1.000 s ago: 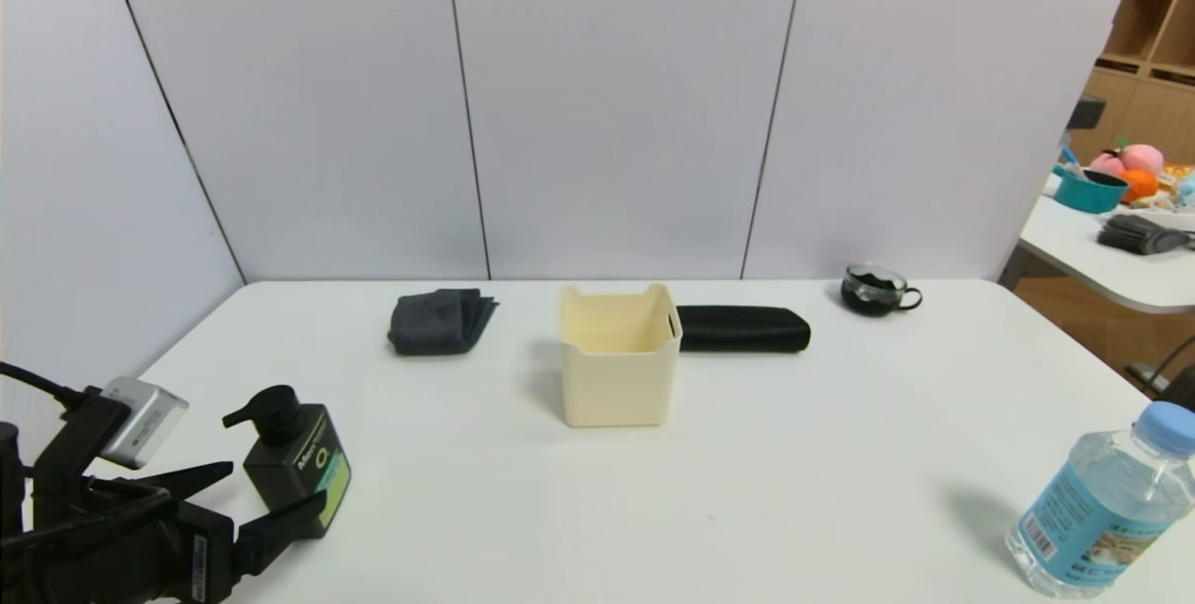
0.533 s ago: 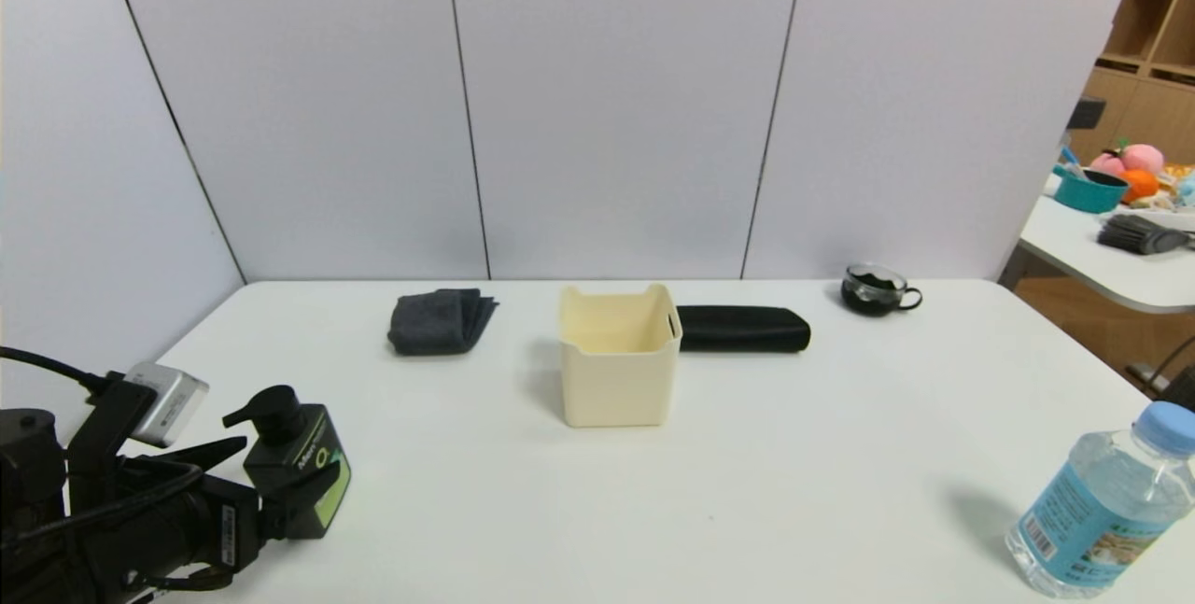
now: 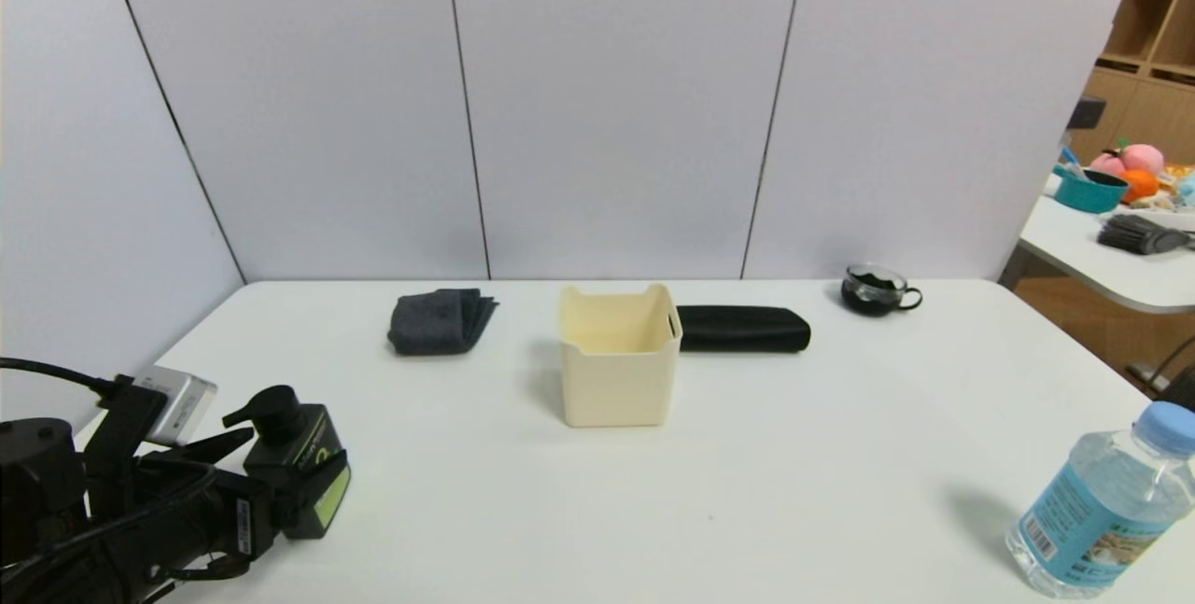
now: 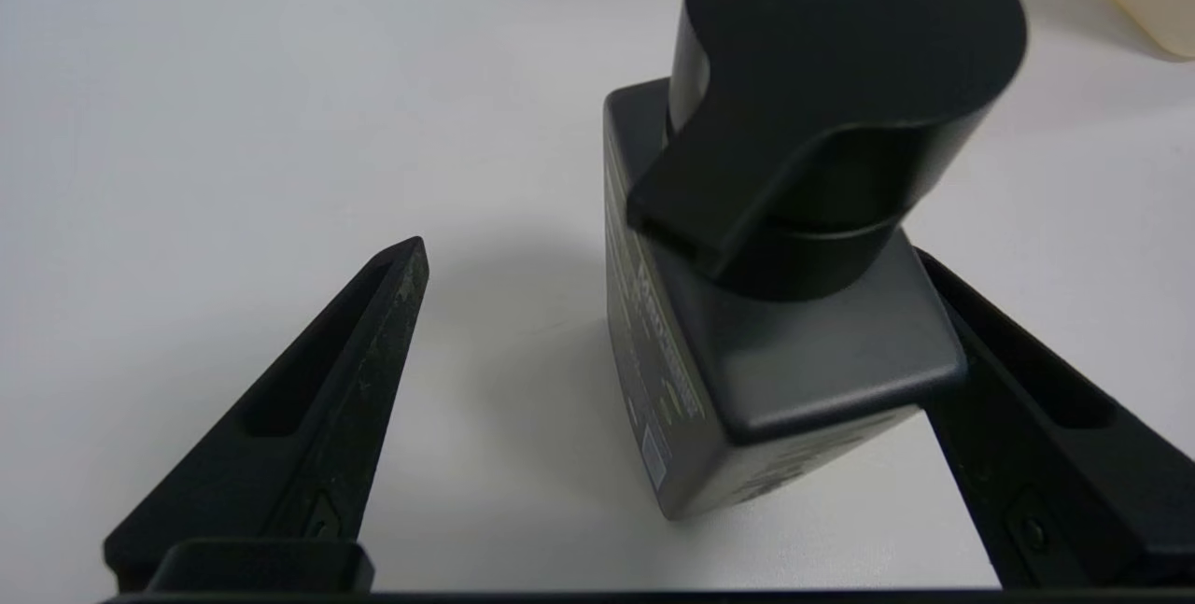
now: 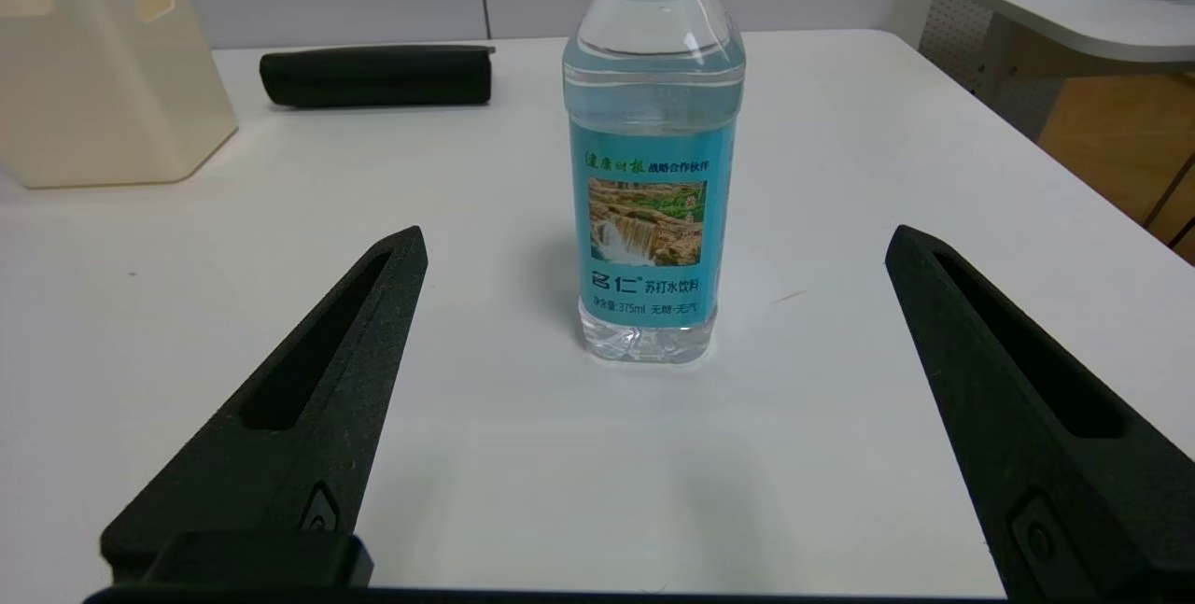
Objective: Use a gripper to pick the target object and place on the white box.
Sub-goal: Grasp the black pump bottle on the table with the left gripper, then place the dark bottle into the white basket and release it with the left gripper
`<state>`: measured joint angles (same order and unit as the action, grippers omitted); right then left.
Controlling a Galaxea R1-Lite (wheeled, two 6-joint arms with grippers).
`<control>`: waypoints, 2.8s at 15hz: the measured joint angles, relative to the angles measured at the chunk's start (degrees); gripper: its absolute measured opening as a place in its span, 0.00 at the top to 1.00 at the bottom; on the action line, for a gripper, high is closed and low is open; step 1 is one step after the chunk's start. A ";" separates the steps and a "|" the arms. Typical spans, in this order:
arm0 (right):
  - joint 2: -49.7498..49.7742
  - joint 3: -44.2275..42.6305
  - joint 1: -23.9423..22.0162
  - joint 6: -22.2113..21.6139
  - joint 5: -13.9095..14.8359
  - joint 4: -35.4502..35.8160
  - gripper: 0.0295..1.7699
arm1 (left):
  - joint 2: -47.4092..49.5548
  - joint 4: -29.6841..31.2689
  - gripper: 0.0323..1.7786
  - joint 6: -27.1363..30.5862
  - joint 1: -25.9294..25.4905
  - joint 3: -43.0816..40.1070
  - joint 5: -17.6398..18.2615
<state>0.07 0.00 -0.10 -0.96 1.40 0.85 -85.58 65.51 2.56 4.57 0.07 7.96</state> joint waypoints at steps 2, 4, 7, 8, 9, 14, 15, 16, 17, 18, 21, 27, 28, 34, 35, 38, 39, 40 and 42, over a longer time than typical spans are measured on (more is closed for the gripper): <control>0.00 0.00 0.00 0.00 0.00 0.00 0.04 | -1.61 1.55 0.05 0.02 0.00 -0.05 -0.02; 0.00 0.00 0.00 0.00 0.00 0.00 0.04 | -2.90 1.82 0.05 0.07 0.00 -0.07 -0.02; 0.00 0.00 0.00 0.00 -0.02 -0.01 0.04 | -4.17 2.95 0.05 0.05 0.00 -0.07 -0.02; 0.00 0.00 0.00 0.02 0.00 0.00 0.04 | -4.44 3.06 0.05 0.13 0.00 -0.07 -0.11; 0.00 0.00 0.00 0.00 -0.02 0.00 0.04 | -4.66 3.61 0.07 0.13 0.00 -0.07 -0.72; 0.00 0.00 0.00 0.00 0.00 0.00 0.04 | -5.33 4.88 0.49 0.16 0.00 -0.07 -2.97; 0.00 0.00 0.00 0.00 -0.02 0.00 0.04 | -5.40 4.88 0.55 0.16 0.00 -0.07 -2.97; 0.00 0.00 0.00 0.00 0.00 0.00 0.04 | -5.44 4.88 0.61 0.13 0.00 -0.07 -3.00; 0.00 0.00 0.00 0.00 0.02 0.00 0.04 | -5.46 4.85 0.66 0.13 0.00 -0.07 -2.95; 0.00 0.00 0.00 0.02 0.00 0.00 0.04 | -5.40 4.80 0.66 0.13 0.00 -0.07 -2.89; 0.00 0.00 0.00 0.00 0.00 0.00 0.04 | -4.30 4.63 0.66 0.05 0.57 1.83 -2.45; 0.00 0.00 0.00 0.00 0.00 0.00 0.04 | -3.78 2.18 0.66 -0.63 5.73 23.71 4.61; 0.00 0.00 0.00 0.00 0.00 0.00 0.04 | -4.36 0.59 0.66 -0.78 7.13 28.87 6.73; 0.00 0.00 0.00 0.00 -0.02 0.00 0.04 | -12.96 -17.05 0.66 -1.16 19.15 60.32 19.21; 0.00 0.00 0.00 0.02 0.00 0.00 0.04 | -15.01 -20.50 0.66 -1.51 21.69 64.34 20.04; 0.00 0.00 0.00 0.00 0.00 -0.01 0.04 | -20.21 -30.76 0.66 -6.08 27.84 69.55 22.75; 0.00 0.00 0.00 0.00 0.00 0.00 0.04 | -21.53 -32.11 0.66 -6.25 28.50 69.99 22.86; 0.00 0.00 0.00 0.00 -0.02 0.00 0.04 | -22.55 -32.31 0.66 -6.17 28.75 70.18 21.72; 0.00 0.00 0.00 0.02 0.00 -0.01 0.04 | -24.23 -32.17 0.66 -4.92 29.10 70.60 16.87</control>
<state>0.07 0.00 -0.10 -0.94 1.40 0.84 -109.81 33.34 -2.36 33.67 70.67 24.83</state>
